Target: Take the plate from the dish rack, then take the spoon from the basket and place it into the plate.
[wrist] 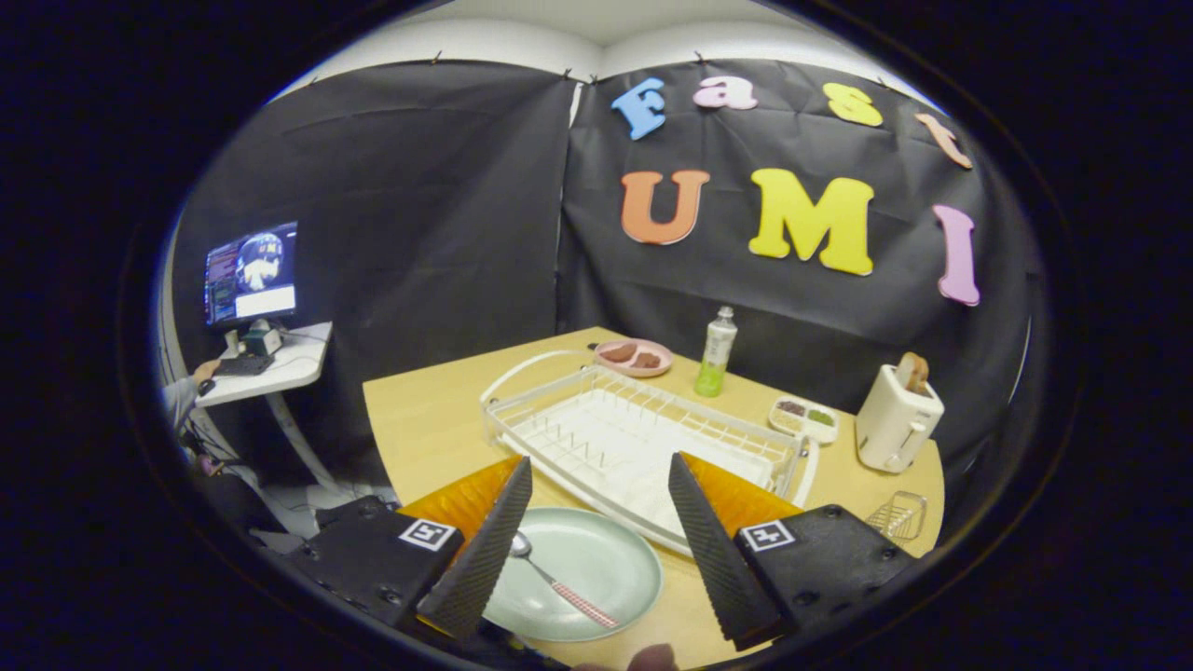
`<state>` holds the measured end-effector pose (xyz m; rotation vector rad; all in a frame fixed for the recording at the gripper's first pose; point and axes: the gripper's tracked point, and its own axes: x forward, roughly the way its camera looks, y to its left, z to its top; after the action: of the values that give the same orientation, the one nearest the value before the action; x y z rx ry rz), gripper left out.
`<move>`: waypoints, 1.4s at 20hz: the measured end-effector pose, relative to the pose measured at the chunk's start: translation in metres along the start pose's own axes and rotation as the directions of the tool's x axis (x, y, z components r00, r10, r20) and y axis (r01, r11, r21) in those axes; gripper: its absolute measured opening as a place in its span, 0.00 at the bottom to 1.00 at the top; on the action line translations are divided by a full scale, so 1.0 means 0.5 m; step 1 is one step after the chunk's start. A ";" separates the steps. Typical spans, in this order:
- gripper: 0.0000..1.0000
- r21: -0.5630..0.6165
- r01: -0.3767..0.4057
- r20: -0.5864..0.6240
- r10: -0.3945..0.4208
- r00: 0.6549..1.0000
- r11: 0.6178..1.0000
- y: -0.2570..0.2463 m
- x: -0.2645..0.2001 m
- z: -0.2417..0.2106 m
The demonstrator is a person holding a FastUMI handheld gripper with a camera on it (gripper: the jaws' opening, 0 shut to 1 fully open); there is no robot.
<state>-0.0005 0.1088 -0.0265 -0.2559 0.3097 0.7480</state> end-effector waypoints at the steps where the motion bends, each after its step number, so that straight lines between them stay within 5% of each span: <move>1: 0.98 0.024 0.033 0.034 -0.034 0.999 0.999 -0.004 -0.015 0.015; 6: 1.00 0.132 0.192 0.156 -0.211 0.965 0.973 -0.022 -0.100 0.054; 12: 1.00 0.130 0.383 0.193 -0.402 0.895 0.915 -0.006 -0.203 0.057; 22: 1.00 0.314 0.463 0.225 -0.538 0.812 0.829 0.043 -0.292 0.041; 28: 1.00 0.293 0.527 0.262 -0.597 0.758 0.798 0.069 -0.290 0.049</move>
<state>-0.1206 0.0508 0.0448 -0.0124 -0.0374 0.1404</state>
